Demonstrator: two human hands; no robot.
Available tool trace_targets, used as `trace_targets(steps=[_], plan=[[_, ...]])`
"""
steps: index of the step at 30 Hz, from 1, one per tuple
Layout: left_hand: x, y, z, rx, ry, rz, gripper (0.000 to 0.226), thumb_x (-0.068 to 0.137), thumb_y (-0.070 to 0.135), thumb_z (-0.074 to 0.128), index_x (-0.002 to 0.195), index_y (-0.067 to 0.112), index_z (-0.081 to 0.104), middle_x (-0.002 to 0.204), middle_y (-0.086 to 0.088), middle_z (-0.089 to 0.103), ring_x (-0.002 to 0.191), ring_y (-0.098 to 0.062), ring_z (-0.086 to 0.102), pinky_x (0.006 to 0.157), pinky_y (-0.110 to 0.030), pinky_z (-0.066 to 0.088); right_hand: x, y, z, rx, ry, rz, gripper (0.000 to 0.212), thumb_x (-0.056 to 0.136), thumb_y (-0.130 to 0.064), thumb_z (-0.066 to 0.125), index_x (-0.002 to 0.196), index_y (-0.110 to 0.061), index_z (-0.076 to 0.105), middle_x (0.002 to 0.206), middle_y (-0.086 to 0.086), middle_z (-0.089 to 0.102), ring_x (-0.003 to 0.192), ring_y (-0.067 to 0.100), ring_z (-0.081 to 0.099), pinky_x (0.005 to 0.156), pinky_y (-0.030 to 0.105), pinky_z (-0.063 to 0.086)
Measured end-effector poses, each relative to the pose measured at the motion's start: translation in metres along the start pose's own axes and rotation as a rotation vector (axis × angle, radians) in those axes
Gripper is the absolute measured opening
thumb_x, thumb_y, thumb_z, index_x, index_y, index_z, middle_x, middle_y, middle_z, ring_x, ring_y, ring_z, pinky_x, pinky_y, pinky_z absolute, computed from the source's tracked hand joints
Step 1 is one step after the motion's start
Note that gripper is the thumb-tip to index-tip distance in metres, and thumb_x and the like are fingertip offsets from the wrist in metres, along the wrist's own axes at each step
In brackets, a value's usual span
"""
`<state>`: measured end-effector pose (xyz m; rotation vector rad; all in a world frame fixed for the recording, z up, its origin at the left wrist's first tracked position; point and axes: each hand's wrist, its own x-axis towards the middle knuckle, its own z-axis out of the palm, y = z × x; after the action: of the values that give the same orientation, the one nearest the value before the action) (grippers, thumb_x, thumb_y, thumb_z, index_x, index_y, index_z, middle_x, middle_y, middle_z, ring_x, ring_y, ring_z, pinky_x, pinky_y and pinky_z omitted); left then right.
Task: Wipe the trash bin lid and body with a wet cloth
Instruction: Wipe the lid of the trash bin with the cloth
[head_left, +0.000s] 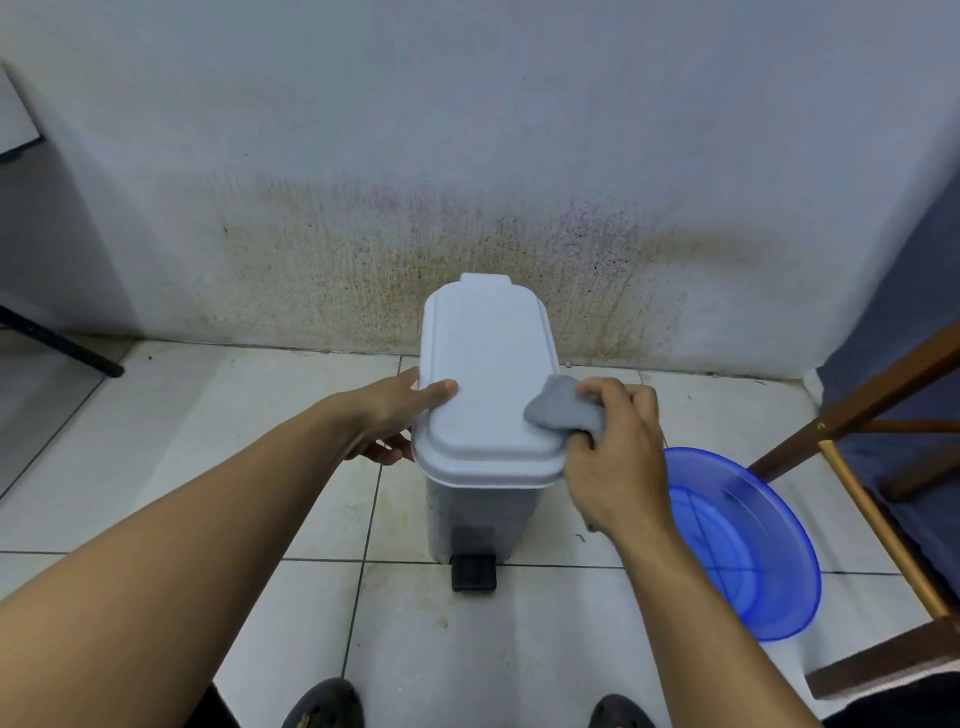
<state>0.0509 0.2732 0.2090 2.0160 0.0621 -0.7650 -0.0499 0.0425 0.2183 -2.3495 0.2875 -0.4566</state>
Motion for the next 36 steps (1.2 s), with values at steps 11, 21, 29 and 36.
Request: trace_targets(steps=[11, 21, 29, 36], plan=[[-0.003, 0.004, 0.016, -0.060, 0.069, 0.003, 0.041, 0.104, 0.066, 0.037, 0.136, 0.042, 0.044, 0.112, -0.007, 0.070, 0.087, -0.026, 0.070, 0.071, -0.036, 0.064, 0.028, -0.022, 0.031, -0.369, -0.422, -0.288, 0.051, 0.093, -0.011, 0.052, 0.140, -0.031, 0.054, 0.124, -0.005, 0.046, 0.115, 0.019, 0.041, 0.086, 0.034, 0.049], [-0.008, 0.000, 0.075, -0.341, 0.383, -0.172, 0.068, 0.103, 0.068, 0.028, 0.161, 0.032, 0.023, 0.137, -0.014, 0.052, 0.100, -0.034, 0.065, 0.050, -0.036, 0.060, 0.041, -0.033, 0.036, -0.414, -0.390, -0.152, 0.056, 0.090, -0.007, 0.056, 0.142, -0.028, 0.054, 0.125, 0.001, 0.045, 0.115, 0.028, 0.048, 0.091, 0.041, 0.051], [-0.018, -0.003, 0.126, -1.008, 0.513, -0.149, 0.092, 0.097, 0.055, 0.064, 0.165, 0.041, 0.004, 0.134, -0.009, 0.058, 0.099, -0.035, 0.073, 0.074, -0.049, 0.067, 0.038, -0.040, 0.035, -0.385, -0.397, -0.095, 0.059, 0.089, -0.006, 0.057, 0.144, -0.027, 0.052, 0.126, 0.001, 0.043, 0.118, 0.028, 0.047, 0.093, 0.041, 0.050], [-0.010, -0.023, 0.126, -0.884, 0.572, -0.039, 0.088, 0.077, 0.067, 0.073, 0.153, 0.030, 0.046, 0.141, -0.011, 0.063, 0.108, -0.038, 0.072, 0.057, -0.030, 0.060, 0.035, -0.040, 0.032, -0.408, -0.425, -0.158, 0.045, 0.094, -0.039, 0.047, 0.136, -0.025, 0.055, 0.124, 0.001, 0.042, 0.116, 0.028, 0.044, 0.094, 0.046, 0.048]])
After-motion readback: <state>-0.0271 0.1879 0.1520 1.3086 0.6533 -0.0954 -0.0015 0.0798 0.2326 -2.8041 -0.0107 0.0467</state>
